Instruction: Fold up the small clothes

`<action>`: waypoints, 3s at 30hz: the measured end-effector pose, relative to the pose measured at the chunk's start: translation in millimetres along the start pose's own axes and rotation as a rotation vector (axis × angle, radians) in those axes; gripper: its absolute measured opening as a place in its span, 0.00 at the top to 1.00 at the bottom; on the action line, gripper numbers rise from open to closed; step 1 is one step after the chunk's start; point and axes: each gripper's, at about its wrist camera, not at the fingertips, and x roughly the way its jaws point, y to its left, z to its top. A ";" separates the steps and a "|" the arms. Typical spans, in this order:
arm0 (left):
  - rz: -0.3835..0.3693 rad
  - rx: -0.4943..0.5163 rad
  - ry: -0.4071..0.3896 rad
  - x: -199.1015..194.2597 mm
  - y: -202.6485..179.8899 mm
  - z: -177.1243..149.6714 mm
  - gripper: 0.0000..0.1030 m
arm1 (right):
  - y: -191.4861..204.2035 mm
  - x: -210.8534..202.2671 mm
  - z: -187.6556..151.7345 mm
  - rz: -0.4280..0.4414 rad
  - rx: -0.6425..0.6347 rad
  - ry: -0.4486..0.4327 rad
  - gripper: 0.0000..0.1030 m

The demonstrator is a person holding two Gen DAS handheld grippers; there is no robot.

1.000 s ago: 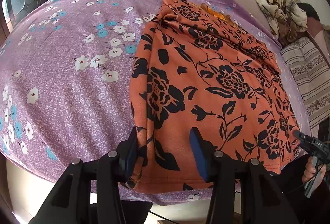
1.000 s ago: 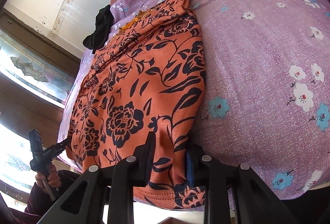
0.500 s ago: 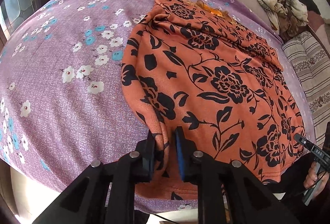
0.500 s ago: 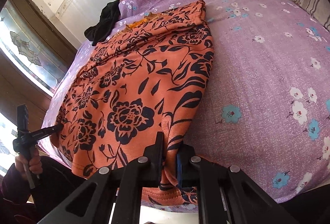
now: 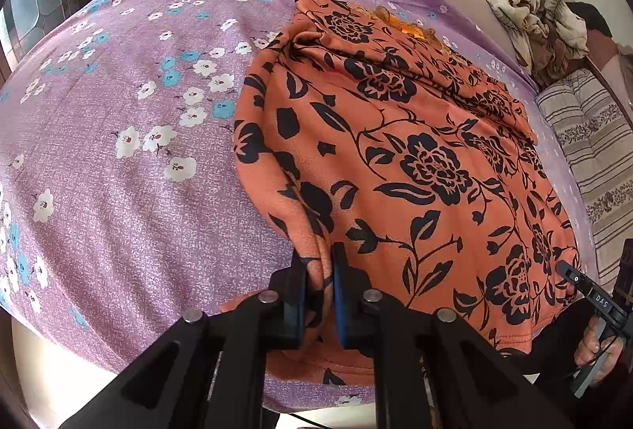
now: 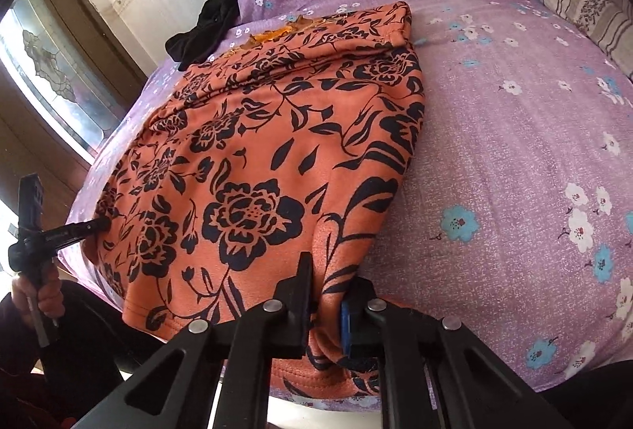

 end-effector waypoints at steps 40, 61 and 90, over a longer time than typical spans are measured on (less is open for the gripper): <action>-0.097 -0.026 -0.202 21.5 -17.2 286.4 0.91 | -76.1 35.5 252.5 0.369 0.562 -0.262 0.90; 0.050 -0.199 -0.392 38.5 14.4 275.9 0.39 | -45.1 76.5 264.2 0.111 0.161 -0.127 0.48; 0.163 -0.327 -0.095 107.2 33.6 217.4 0.35 | 196.1 246.5 245.4 0.022 -0.373 0.145 0.62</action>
